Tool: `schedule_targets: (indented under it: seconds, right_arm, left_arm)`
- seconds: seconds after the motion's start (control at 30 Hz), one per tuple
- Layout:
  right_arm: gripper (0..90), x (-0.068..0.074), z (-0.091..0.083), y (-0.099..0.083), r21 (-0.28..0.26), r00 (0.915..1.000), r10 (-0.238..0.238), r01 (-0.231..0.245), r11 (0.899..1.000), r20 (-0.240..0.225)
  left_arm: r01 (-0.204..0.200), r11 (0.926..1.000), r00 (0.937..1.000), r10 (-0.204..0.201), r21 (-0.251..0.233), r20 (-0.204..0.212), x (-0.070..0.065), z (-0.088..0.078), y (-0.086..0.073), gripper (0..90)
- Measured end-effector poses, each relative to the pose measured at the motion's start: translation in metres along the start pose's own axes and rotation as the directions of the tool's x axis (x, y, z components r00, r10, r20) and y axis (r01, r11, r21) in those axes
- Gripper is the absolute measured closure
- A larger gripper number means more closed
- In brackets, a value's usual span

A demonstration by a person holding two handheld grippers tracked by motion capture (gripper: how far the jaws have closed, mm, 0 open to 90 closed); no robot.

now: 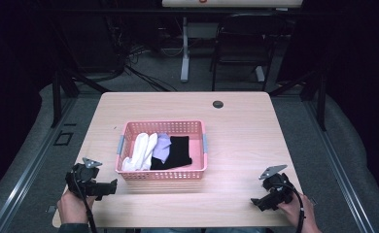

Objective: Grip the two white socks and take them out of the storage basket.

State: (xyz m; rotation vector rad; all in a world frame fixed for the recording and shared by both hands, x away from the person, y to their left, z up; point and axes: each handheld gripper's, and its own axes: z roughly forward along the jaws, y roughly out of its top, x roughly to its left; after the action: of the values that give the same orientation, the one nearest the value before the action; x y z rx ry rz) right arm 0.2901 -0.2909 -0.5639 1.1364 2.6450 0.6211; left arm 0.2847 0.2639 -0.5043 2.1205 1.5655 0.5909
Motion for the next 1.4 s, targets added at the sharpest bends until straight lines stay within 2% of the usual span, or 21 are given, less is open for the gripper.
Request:
schedule_targets:
  seconds: [0.1,0.13,0.2,0.3,0.33,0.4,0.47,0.63,0.77,0.83,1.0,1.1,1.17,1.23,1.27,1.33,1.4]
  right_arm:
    - [1.9,0.000,0.001,0.000,-0.006,0.9997,0.013,-0.013,1.000,-0.022]
    - [1.9,0.000,0.001,0.000,-0.006,0.9997,0.013,-0.013,1.000,-0.022]
    - [1.9,0.000,0.002,0.000,0.001,0.9998,0.013,-0.013,1.000,-0.015]
    - [1.9,0.000,0.002,0.000,0.001,0.9998,0.015,-0.015,1.000,-0.012]
    - [1.9,0.000,0.002,0.000,0.000,0.9998,0.016,-0.016,1.000,-0.016]
    - [2.0,0.000,0.002,0.000,0.002,0.9997,0.018,-0.018,1.000,-0.016]
    - [2.0,0.000,0.002,0.000,0.007,0.9995,0.026,-0.025,1.000,-0.018]
    - [2.0,0.001,0.002,-0.001,0.008,0.9992,0.031,-0.030,1.000,-0.027]
    - [2.1,0.000,0.002,-0.001,0.007,0.9994,0.031,-0.031,1.000,-0.017]
    - [2.2,0.000,0.002,-0.001,-0.004,0.9993,0.032,-0.032,0.999,-0.018]
    - [2.3,0.000,0.001,-0.001,0.008,0.9994,0.031,-0.031,1.000,-0.015]
    - [2.4,0.000,0.001,-0.001,0.010,0.9995,0.028,-0.028,1.000,-0.012]
    - [2.5,0.000,0.002,-0.001,0.005,0.9994,0.030,-0.030,1.000,-0.014]
    - [2.5,0.000,0.001,-0.001,0.009,0.9995,0.026,-0.026,1.000,-0.017]
    - [2.5,0.000,0.001,-0.001,0.006,0.9995,0.030,-0.030,1.000,-0.015]
    - [2.5,0.000,0.001,-0.001,0.007,0.9995,0.029,-0.028,1.000,-0.016]
    - [2.5,0.000,0.001,-0.001,0.009,0.9995,0.026,-0.026,1.000,-0.018]
  left_arm:
    - [-0.005,0.9998,0.9999,0.005,-0.018,0.010,0.000,-0.008,0.012,0.4]
    - [-0.005,0.9998,0.9999,0.005,-0.018,0.010,0.000,-0.008,0.012,0.4]
    - [-0.017,0.9995,0.9997,0.018,-0.027,0.017,0.000,-0.013,0.023,0.3]
    - [-0.052,0.9983,0.9985,0.053,-0.026,0.015,-0.004,-0.016,0.040,0.8]
    - [-0.052,0.9983,0.9985,0.053,-0.026,0.015,-0.004,-0.016,0.040,1.0]
    - [-0.085,0.9961,0.9958,0.086,-0.024,0.030,-0.010,-0.018,0.056,0.9]
    - [-0.100,0.9946,0.9943,0.101,-0.025,0.034,-0.014,-0.019,0.065,0.6]
    - [-0.134,0.9910,0.9898,0.134,0.007,0.049,-0.023,-0.013,0.086,0.7]
    - [-0.142,0.9889,0.9865,0.138,0.044,0.088,-0.028,-0.004,0.102,0.7]
    - [-0.156,0.9857,0.9836,0.150,0.063,0.101,-0.031,0.001,0.110,0.7]
    - [-0.180,0.9787,0.9777,0.167,0.098,0.127,-0.040,0.013,0.126,0.7]
    - [-0.194,0.9716,0.9744,0.175,0.135,0.141,-0.046,0.024,0.134,0.7]
    - [-0.202,0.9647,0.9706,0.174,0.169,0.166,-0.048,0.033,0.139,1.5]
    - [-0.197,0.9621,0.9702,0.164,0.188,0.178,-0.049,0.043,0.142,12.9]
    - [-0.200,0.9580,0.9701,0.164,0.205,0.178,-0.050,0.047,0.144,16.3]
    - [-0.206,0.9497,0.9692,0.165,0.236,0.183,-0.053,0.057,0.147,16.3]
    - [-0.206,0.9445,0.9696,0.161,0.256,0.184,-0.055,0.064,0.148,20.7]
